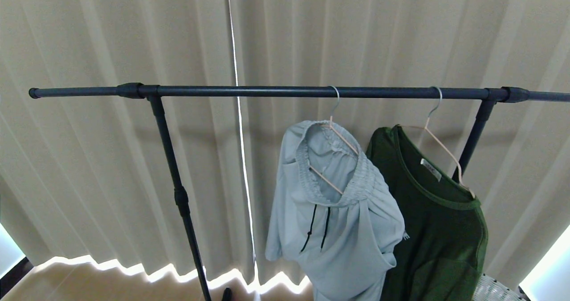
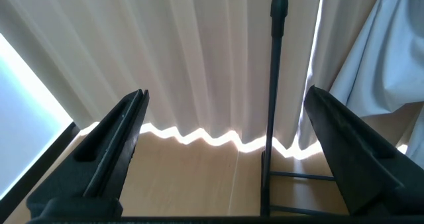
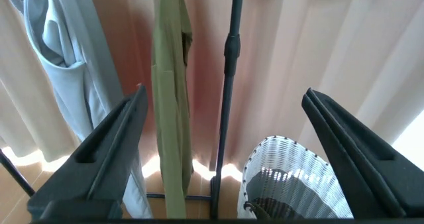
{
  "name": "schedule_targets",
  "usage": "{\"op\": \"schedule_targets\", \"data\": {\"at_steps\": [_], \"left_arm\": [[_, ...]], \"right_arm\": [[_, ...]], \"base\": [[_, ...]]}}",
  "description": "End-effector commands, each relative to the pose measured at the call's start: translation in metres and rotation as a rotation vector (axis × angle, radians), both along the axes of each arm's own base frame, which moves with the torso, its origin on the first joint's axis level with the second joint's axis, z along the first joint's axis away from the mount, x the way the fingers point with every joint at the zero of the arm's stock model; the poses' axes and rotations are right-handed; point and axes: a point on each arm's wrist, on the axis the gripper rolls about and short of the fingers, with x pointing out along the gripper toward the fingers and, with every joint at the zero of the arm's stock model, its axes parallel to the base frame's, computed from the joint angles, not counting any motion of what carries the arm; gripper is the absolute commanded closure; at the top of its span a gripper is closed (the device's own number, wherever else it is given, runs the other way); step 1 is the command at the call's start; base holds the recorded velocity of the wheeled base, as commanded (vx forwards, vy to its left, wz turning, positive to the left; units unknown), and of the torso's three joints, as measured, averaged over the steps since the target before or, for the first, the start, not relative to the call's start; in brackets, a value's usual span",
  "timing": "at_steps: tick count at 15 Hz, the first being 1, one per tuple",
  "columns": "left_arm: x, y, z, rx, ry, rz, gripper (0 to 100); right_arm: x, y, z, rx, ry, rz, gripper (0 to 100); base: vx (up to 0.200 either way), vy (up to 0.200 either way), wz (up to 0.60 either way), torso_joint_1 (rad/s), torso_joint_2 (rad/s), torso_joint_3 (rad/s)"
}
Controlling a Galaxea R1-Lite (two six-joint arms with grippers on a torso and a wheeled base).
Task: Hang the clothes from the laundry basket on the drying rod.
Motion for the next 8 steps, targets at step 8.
{"op": "schedule_targets", "data": {"at_steps": [8], "left_arm": [[0.0,0.0,0.0,0.0,-0.001,0.001,0]], "right_arm": [[0.0001,0.0,0.0003,0.007,0.0,0.001,0]], "base": [[0.0,0.0,0.0,0.0,0.0,0.0]]}}
